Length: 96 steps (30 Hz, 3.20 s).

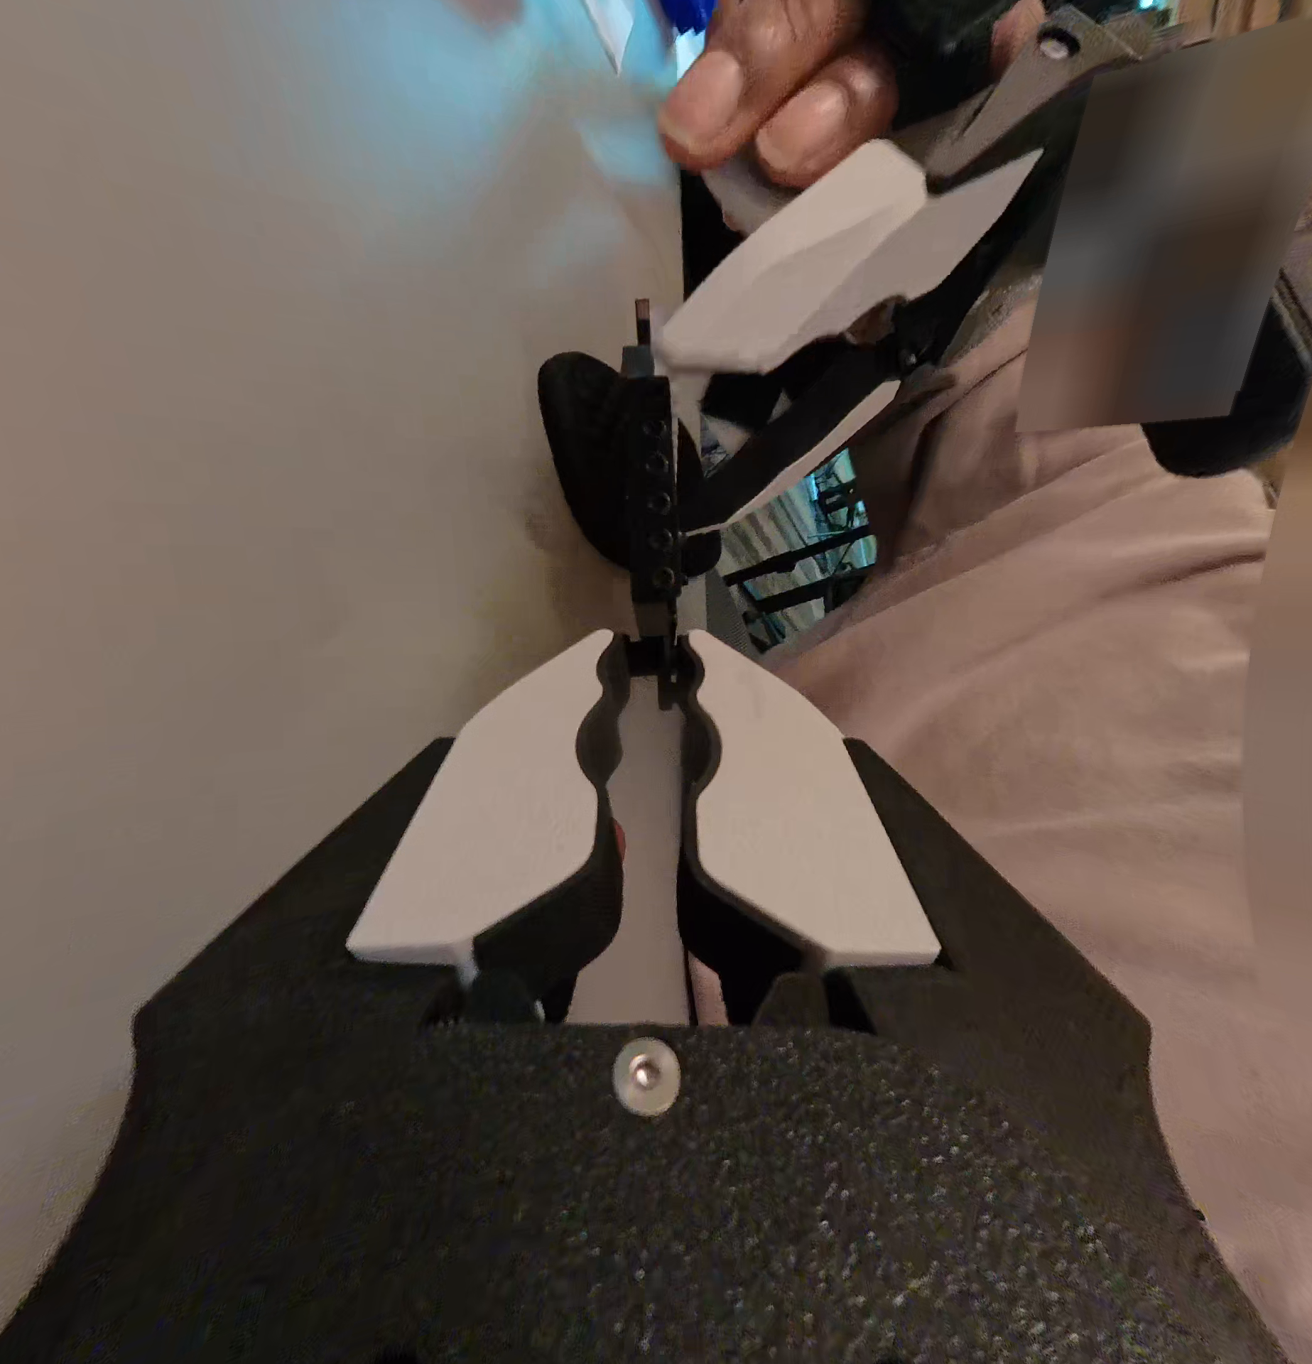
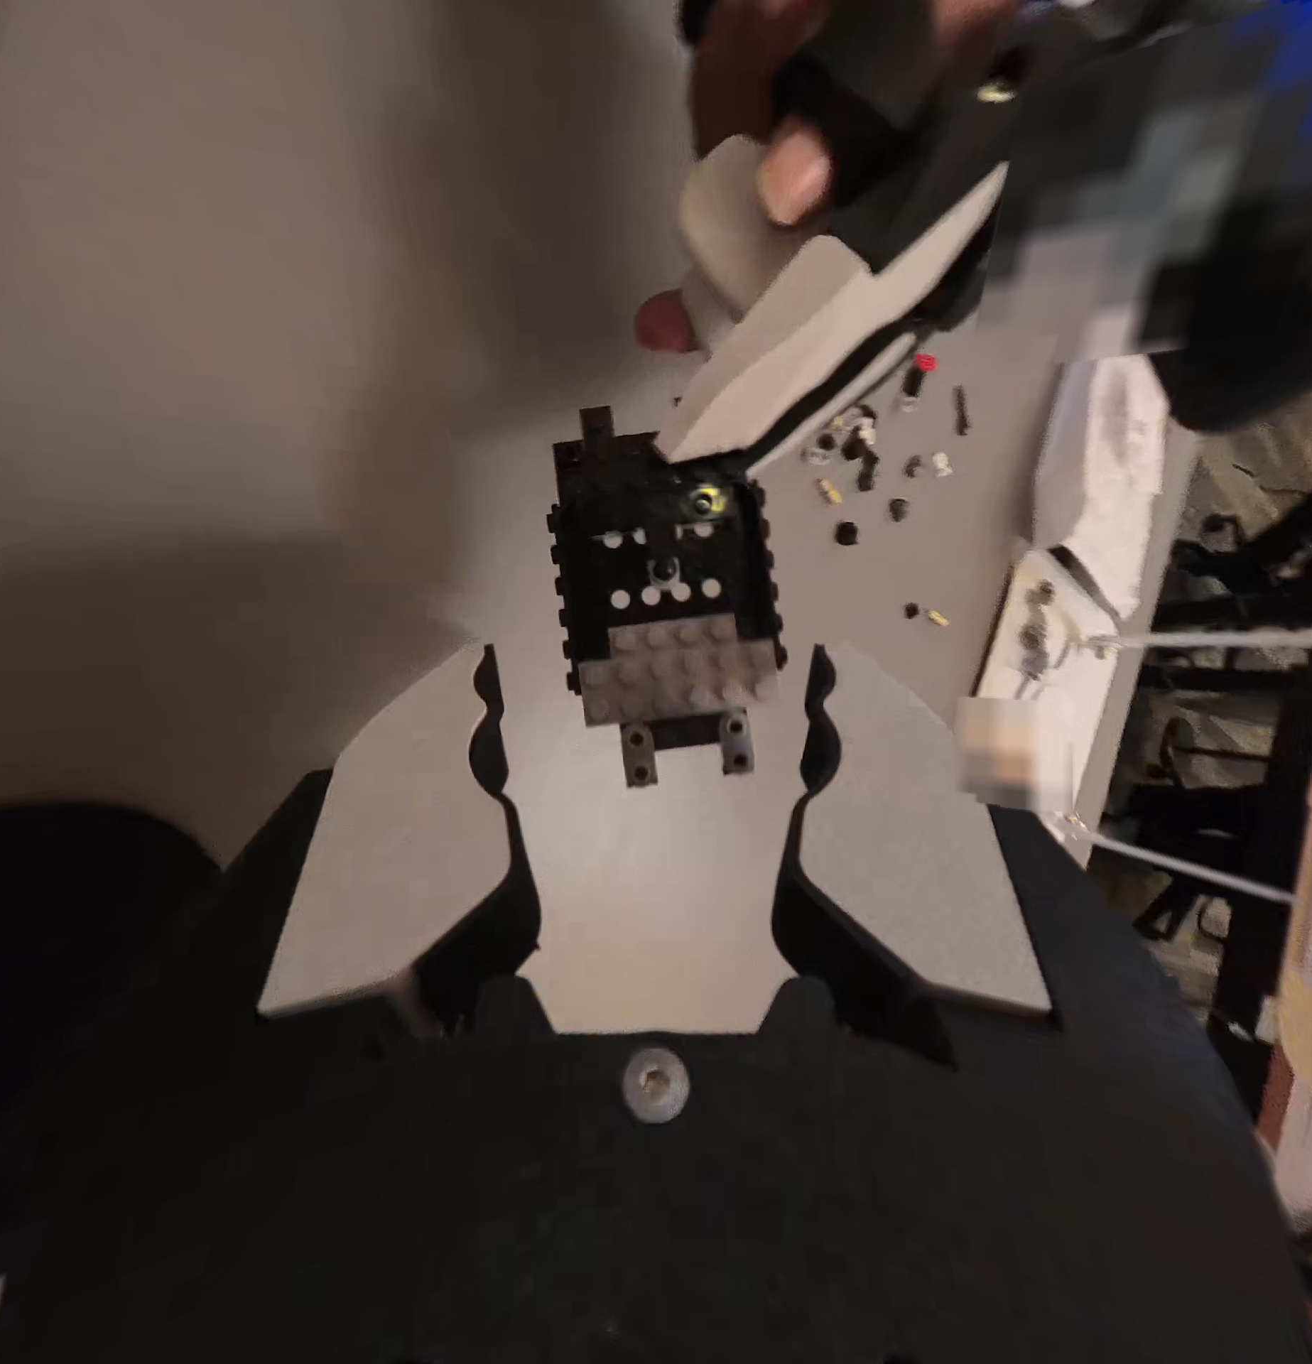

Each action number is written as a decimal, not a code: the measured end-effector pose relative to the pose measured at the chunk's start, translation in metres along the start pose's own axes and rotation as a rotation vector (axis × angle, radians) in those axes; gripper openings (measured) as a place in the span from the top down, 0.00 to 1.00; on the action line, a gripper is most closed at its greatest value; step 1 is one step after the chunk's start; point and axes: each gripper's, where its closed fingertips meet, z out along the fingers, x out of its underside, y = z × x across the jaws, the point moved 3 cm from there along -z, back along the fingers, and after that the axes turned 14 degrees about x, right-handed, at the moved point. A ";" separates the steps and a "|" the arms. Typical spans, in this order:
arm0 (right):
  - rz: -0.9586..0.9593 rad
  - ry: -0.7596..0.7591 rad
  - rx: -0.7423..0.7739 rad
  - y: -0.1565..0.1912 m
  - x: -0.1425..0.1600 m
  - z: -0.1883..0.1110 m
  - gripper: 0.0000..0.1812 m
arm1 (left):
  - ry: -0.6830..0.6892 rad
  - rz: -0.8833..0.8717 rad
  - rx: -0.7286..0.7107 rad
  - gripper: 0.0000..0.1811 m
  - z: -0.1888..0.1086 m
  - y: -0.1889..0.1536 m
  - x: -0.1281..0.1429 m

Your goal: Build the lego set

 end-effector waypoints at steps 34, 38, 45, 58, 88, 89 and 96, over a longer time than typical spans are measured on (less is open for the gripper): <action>0.589 0.068 -0.226 0.029 0.053 0.096 0.66 | -0.263 0.726 -0.736 0.85 -0.073 0.040 -0.001; 0.591 0.024 -0.185 0.024 0.050 0.094 0.65 | -0.246 0.750 -0.774 0.84 -0.071 0.046 -0.001; 0.632 0.031 -0.101 0.016 0.057 0.071 0.60 | -0.220 0.779 -0.821 0.83 -0.068 0.049 -0.002; 0.258 0.009 -0.416 0.015 0.074 0.090 0.70 | -0.217 0.842 -0.824 0.88 -0.067 0.041 -0.001; 0.978 -0.405 0.989 -0.154 0.062 0.000 1.00 | -0.703 1.043 -1.135 1.00 -0.140 -0.044 -0.096; 0.998 -0.416 0.976 -0.161 0.061 0.004 1.00 | -0.714 1.050 -1.153 1.00 -0.144 -0.048 -0.104; 1.033 -0.448 1.005 -0.214 0.060 0.013 1.00 | -0.783 1.085 -1.235 1.00 -0.167 -0.054 -0.139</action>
